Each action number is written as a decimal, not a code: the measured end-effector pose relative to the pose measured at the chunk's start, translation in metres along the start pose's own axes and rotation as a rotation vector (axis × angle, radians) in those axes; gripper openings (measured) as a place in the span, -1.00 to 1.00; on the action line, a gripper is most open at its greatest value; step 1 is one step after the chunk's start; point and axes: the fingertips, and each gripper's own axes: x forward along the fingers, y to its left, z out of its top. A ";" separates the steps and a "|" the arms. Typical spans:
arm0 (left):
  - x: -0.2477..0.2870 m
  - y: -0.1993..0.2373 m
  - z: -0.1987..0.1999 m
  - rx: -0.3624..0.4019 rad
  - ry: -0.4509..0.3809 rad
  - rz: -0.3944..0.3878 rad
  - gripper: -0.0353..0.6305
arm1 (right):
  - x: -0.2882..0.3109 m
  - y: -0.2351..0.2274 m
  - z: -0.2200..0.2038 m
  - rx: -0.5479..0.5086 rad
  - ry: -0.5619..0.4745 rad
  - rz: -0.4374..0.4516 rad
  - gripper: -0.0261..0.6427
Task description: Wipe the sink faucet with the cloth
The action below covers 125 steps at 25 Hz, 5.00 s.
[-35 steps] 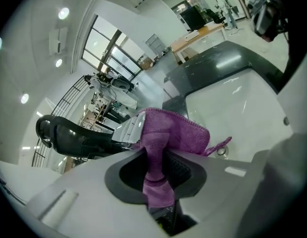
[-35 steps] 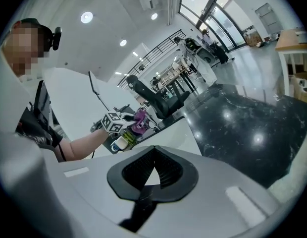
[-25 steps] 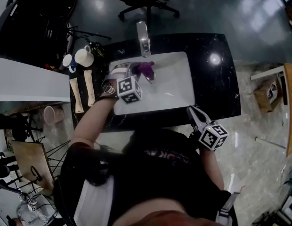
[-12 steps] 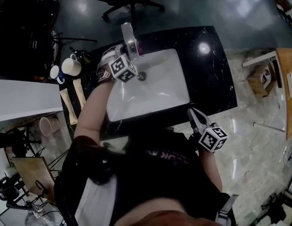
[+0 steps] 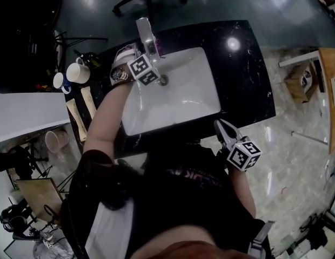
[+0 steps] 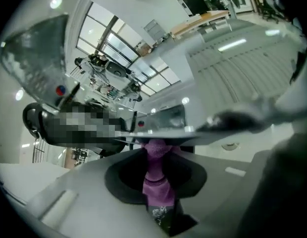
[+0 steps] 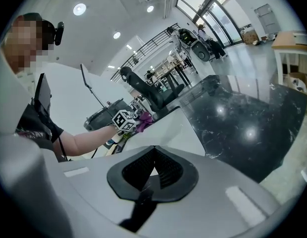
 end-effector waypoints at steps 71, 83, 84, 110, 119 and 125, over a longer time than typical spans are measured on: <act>-0.368 -0.245 0.019 -1.735 -0.644 -0.626 -0.87 | -0.058 -0.107 0.049 -0.629 0.152 -0.330 -0.62; -0.372 -0.279 -0.007 -1.828 -0.578 -0.594 -0.89 | -0.009 -0.161 0.026 -0.656 0.373 -0.456 -0.62; -0.372 -0.280 -0.008 -1.836 -0.579 -0.592 -0.89 | -0.009 -0.161 0.025 -0.652 0.376 -0.451 -0.61; -0.352 -0.251 0.030 -1.857 -0.571 -0.415 -0.89 | -0.066 0.022 -0.054 -0.220 0.232 0.470 -0.89; -0.416 -0.260 -0.088 -2.055 -0.547 0.014 -0.89 | -0.054 0.021 -0.093 -0.138 0.346 0.529 -0.89; -0.409 -0.258 -0.069 -1.986 -0.576 -0.064 -0.89 | -0.058 0.043 -0.091 -0.201 0.315 0.558 -0.89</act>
